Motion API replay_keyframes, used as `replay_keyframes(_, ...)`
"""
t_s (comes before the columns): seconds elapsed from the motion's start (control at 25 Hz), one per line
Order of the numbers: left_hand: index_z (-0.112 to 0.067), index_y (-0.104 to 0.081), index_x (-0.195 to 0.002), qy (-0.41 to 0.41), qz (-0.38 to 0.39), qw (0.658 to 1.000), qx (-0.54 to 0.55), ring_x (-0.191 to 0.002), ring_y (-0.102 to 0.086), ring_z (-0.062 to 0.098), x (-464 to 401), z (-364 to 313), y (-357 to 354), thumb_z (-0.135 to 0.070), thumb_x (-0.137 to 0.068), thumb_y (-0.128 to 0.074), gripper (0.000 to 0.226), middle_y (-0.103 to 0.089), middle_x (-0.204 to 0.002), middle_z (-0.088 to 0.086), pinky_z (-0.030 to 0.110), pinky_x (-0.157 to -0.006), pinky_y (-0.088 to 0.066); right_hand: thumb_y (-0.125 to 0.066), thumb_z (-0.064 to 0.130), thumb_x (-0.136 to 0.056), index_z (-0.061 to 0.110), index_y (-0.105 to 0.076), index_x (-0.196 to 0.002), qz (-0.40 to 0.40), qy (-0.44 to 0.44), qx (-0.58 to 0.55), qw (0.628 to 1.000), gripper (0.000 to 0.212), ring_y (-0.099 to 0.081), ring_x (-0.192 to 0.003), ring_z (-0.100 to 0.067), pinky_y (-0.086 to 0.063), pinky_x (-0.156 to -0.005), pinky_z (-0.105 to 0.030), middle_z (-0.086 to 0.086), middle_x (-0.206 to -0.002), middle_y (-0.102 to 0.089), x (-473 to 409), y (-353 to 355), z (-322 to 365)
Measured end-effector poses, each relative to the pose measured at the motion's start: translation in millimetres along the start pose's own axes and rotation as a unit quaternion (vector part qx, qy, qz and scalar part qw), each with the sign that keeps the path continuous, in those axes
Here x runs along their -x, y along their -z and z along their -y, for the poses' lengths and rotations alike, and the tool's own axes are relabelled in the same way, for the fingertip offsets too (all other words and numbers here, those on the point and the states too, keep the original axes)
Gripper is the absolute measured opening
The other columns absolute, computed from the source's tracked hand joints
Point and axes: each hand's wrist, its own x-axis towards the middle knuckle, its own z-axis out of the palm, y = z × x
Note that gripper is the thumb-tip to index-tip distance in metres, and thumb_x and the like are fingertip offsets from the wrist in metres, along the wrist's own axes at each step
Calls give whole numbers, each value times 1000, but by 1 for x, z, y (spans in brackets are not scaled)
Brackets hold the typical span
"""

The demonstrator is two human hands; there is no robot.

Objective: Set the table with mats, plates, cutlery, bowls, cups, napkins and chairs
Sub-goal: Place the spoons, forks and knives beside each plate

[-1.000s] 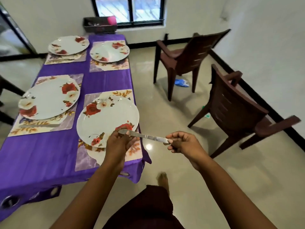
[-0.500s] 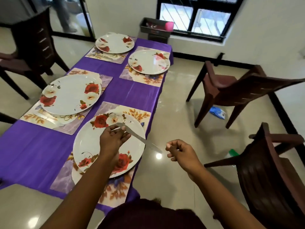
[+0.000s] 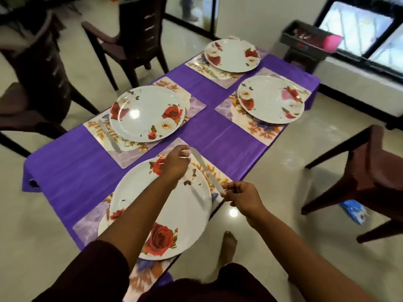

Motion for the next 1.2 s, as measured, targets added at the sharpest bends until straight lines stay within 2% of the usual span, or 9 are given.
replay_keyframes(0.08,-21,-66,-115,-32,-46,991,-124,-110,-57,24,-35,-7,-2,6,-90,-49,41,-58,-119,3,32,-86,-52,-70,1,-85,13,-70,-89,24,-5,33,999,13,-62,-68,-13,-48,-55,-17,-7,-82,-71,-36,5,1)
replay_keyframes(0.2,-27,-71,-105,-55,-62,937,-338,-113,-57,29,-77,-4,-2,-3,-86,-62,32,-60,-120,8,44,-99,-48,-64,-3,-87,14,-71,-91,50,-7,95,994,18,-65,-74,-16,-53,-62,-25,-3,-83,-70,-78,4,-3)
replay_keyframes(0.32,-28,-66,-117,-11,-44,878,-476,-128,-46,28,-91,1,-13,-14,-91,-59,30,-53,-132,9,52,-116,-24,-65,1,-88,18,-71,-92,79,22,177,981,18,-66,-79,-15,-53,-66,-23,0,-87,-70,-108,3,-12)
replay_keyframes(0.4,-25,-58,-128,30,-37,867,-495,-137,-37,29,-91,8,-21,-16,-92,-57,37,-44,-144,9,58,-118,-9,-64,1,-88,18,-71,-93,106,47,210,971,19,-67,-79,-16,-56,-70,-24,-2,-89,-70,-120,5,-15)
replay_keyframes(0.56,-23,-53,-131,47,-53,872,-484,-138,-36,27,-88,20,-34,-42,-91,-59,45,-39,-148,7,63,-115,-4,-67,7,-88,19,-69,-93,121,106,266,951,13,-63,-79,-11,-53,-70,-18,5,-88,-67,-125,5,-18)
replay_keyframes(0.72,-28,-44,-135,43,-37,849,-525,-142,-31,27,-87,26,-42,-77,-69,-61,84,-37,-149,5,66,-111,-5,-65,16,-91,17,-68,-105,100,162,336,922,14,-61,-82,-10,-53,-75,-19,4,-97,-68,-123,-2,-22)
replay_keyframes(0.8,-29,-39,-137,41,-43,839,-540,-142,-31,27,-86,27,-44,-80,-65,-62,91,-37,-149,5,66,-111,-6,-64,17,-92,16,-68,-108,109,168,350,915,16,-60,-84,-11,-52,-77,-18,2,-101,-67,-124,-1,-22)
replay_keyframes(1.04,-33,-35,-141,48,-62,861,-502,-142,-29,31,-81,24,-51,-71,-69,-68,88,-33,-152,7,64,-112,-9,-62,16,-93,16,-66,-108,145,176,354,907,16,-61,-89,-11,-53,-78,-19,1,-105,-65,-128,31,-18)
replay_keyframes(1.2,-36,-49,-125,25,-82,853,-514,-139,-34,26,-81,31,-49,-77,-66,-64,73,-43,-145,3,67,-111,-5,-64,21,-93,19,-65,-105,129,171,351,911,12,-62,-87,-10,-48,-74,-13,2,-103,-67,-129,51,-22)
